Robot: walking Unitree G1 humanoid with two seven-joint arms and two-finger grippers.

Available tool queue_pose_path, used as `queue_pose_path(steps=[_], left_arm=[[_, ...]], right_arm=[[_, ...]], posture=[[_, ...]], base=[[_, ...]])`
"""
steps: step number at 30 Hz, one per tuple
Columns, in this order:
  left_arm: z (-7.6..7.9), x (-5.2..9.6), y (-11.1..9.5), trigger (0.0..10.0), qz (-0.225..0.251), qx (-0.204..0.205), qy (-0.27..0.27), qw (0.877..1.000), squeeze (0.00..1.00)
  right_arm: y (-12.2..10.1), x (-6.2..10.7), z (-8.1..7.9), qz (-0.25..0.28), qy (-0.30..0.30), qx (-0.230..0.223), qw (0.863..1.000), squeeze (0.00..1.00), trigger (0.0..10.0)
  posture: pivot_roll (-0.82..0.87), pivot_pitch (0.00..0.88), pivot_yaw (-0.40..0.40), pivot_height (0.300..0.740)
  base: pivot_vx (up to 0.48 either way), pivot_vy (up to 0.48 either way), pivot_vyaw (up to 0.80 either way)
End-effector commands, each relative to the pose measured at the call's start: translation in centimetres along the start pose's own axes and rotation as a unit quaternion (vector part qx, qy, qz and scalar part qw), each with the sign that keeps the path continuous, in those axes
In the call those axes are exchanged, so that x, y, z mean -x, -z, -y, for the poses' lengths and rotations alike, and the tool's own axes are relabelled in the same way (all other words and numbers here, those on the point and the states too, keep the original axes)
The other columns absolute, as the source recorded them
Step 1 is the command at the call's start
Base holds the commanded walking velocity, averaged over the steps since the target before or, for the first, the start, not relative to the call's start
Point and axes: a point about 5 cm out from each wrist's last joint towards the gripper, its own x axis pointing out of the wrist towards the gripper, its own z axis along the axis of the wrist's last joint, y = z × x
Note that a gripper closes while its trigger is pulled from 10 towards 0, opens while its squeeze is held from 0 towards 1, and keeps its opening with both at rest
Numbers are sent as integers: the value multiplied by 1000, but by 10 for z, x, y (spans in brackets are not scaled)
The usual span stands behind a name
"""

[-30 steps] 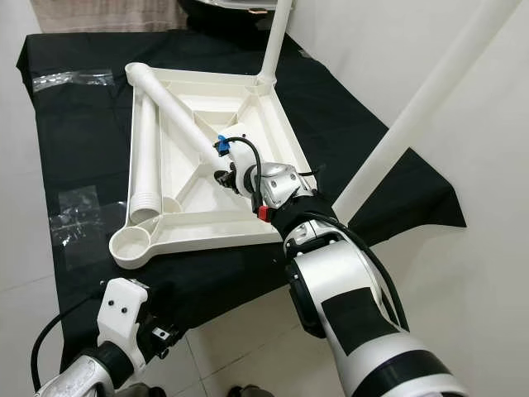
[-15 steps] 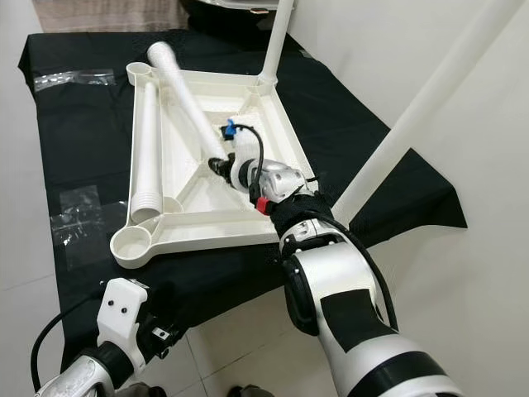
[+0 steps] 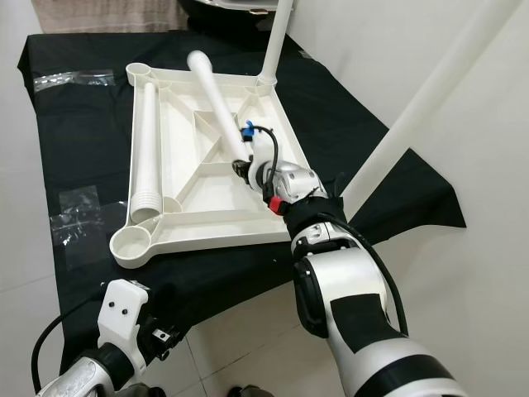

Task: Building children table

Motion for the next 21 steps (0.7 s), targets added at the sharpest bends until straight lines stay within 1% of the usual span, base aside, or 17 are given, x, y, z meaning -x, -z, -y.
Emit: queue_pose_path(steps=[1,8,9,11,12,13,14,15,17,18,19,20,21], left_arm=[[4,1,1,10000,-3,4,10,1000,0],[3,1,1,10000,-3,2,8,1000,0],[3,1,1,10000,-3,2,8,1000,0],[3,1,1,10000,-3,2,8,1000,0],[3,1,1,10000,-3,2,8,1000,0],[3,1,1,10000,-3,2,8,1000,0],[3,1,1,10000,-3,2,7,1000,0],[3,1,1,10000,-3,2,7,1000,0],[2,0,1,10000,-3,1,6,1000,0],[2,0,1,10000,-3,1,6,1000,0],[1,0,1,10000,-4,0,5,1000,0],[1,0,2,10000,-4,-1,4,1000,0],[1,0,2,10000,-4,-1,4,1000,0]], right_arm=[[0,1,4,1,7,-11,1000,0,0],[-1,0,1,8,7,-24,1000,0,0],[-4,1,1,18,6,-29,999,0,0],[-4,1,1,18,6,-29,999,0,0],[-8,2,0,32,4,-43,999,0,0],[-8,2,0,32,4,-43,999,0,0],[-16,4,-1,66,-2,-45,997,0,0],[-16,4,-1,66,-2,-45,997,0,0],[-28,9,-6,133,-21,-54,989,0,0],[-28,9,-6,133,-21,-54,989,0,0],[-31,13,-8,171,-28,-66,983,0,0],[-30,16,-10,193,-33,-68,978,0,0],[-30,16,-10,193,-33,-68,978,0,0]], posture=[[70,110,-185,740],[72,118,-185,740],[70,118,-184,740],[70,118,-184,740],[70,118,-184,740],[70,118,-184,740],[69,118,-182,740],[69,118,-182,740],[71,115,-179,740],[71,115,-179,740],[73,114,-178,740],[77,112,-174,740],[77,112,-174,740]], base=[[0,0,0],[0,0,0],[0,0,0],[0,0,0],[0,0,0],[0,0,0],[0,0,0],[0,0,0],[0,0,0],[0,0,0],[0,0,0],[0,0,0],[0,0,0]])
